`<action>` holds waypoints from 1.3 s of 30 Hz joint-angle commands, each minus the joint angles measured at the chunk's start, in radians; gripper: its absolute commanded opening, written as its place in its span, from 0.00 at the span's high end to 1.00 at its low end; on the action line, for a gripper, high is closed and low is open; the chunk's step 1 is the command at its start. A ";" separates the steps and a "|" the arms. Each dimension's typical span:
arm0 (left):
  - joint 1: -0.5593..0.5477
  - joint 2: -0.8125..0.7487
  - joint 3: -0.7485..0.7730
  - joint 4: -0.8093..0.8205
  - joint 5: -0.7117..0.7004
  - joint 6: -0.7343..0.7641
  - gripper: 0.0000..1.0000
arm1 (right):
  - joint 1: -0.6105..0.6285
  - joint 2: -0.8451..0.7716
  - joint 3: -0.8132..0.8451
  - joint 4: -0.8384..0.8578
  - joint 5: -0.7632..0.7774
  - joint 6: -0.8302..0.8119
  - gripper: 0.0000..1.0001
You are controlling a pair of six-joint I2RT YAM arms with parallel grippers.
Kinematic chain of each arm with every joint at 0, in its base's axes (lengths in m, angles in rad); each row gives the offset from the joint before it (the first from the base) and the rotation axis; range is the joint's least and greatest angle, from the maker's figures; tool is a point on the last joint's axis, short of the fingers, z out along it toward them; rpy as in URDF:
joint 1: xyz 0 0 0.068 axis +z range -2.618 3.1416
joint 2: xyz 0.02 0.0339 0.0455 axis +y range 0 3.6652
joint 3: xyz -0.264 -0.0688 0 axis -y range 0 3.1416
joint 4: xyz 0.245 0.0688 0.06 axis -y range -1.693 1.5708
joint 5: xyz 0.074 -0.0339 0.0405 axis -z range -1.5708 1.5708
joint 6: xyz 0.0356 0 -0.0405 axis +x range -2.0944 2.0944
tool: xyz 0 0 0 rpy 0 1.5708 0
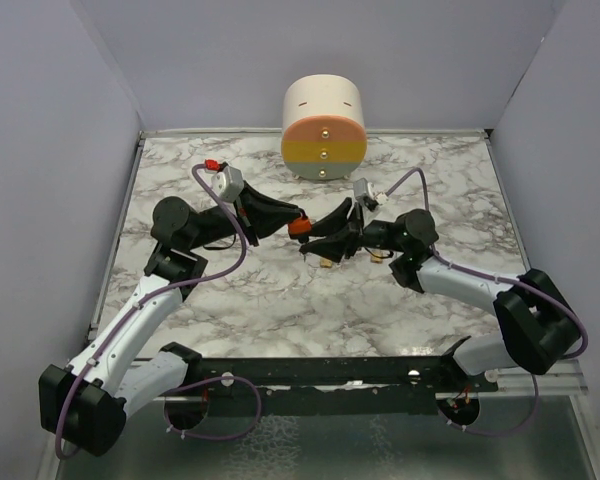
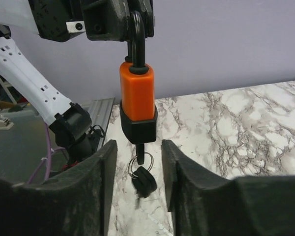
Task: Lock with the key
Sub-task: Lock the lock.
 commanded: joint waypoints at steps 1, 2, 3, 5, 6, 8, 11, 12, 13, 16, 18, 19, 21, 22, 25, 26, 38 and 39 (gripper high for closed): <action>-0.004 -0.032 0.013 0.080 0.029 -0.021 1.00 | 0.016 0.024 0.038 -0.007 0.035 -0.011 0.67; -0.004 -0.036 0.012 0.080 0.030 -0.023 1.00 | 0.018 0.026 0.039 -0.004 0.038 -0.010 0.73; -0.004 -0.039 0.012 0.082 0.028 -0.022 1.00 | 0.020 0.027 0.040 -0.001 0.039 -0.010 0.80; -0.004 -0.043 0.010 0.082 0.019 -0.019 1.00 | 0.021 0.029 0.040 0.003 0.046 -0.008 0.97; -0.004 -0.047 0.008 0.083 0.017 -0.017 1.00 | 0.022 0.029 0.039 0.005 0.047 -0.007 0.99; -0.004 -0.049 0.005 0.084 -0.003 -0.012 1.00 | 0.025 0.028 0.036 0.006 0.049 -0.009 0.99; -0.004 -0.060 -0.001 0.084 -0.057 0.006 1.00 | 0.036 0.025 0.033 -0.027 0.054 -0.030 0.99; -0.005 -0.067 -0.001 0.084 -0.077 0.014 1.00 | 0.041 0.025 0.031 -0.039 0.057 -0.040 0.99; -0.004 -0.070 0.001 0.085 -0.097 0.025 1.00 | 0.050 0.025 0.026 -0.051 0.061 -0.049 0.99; -0.004 -0.081 0.013 0.085 -0.144 0.048 1.00 | 0.074 0.028 0.002 -0.068 0.072 -0.067 0.99; -0.004 -0.085 0.028 0.086 -0.169 0.061 1.00 | 0.089 0.035 -0.016 -0.069 0.075 -0.068 0.99; -0.004 -0.085 0.035 0.088 -0.179 0.071 1.00 | 0.095 0.039 -0.023 -0.069 0.079 -0.070 0.99; -0.004 -0.085 0.046 0.096 -0.203 0.080 1.00 | 0.109 0.042 -0.039 -0.065 0.084 -0.070 0.99; -0.004 -0.085 0.051 0.101 -0.213 0.086 1.00 | 0.114 0.042 -0.046 -0.063 0.088 -0.071 0.99; -0.004 -0.086 0.063 0.117 -0.243 0.100 1.00 | 0.125 0.040 -0.061 -0.064 0.099 -0.077 0.99; -0.004 -0.088 0.061 0.125 -0.253 0.103 1.00 | 0.126 0.036 -0.068 -0.063 0.103 -0.077 0.99; -0.004 -0.251 -0.149 0.307 -0.464 0.156 1.00 | 0.127 -0.093 -0.082 -0.128 0.215 -0.064 0.99; -0.004 -0.260 -0.171 0.345 -0.468 0.158 1.00 | 0.127 -0.093 -0.076 -0.134 0.208 -0.057 0.99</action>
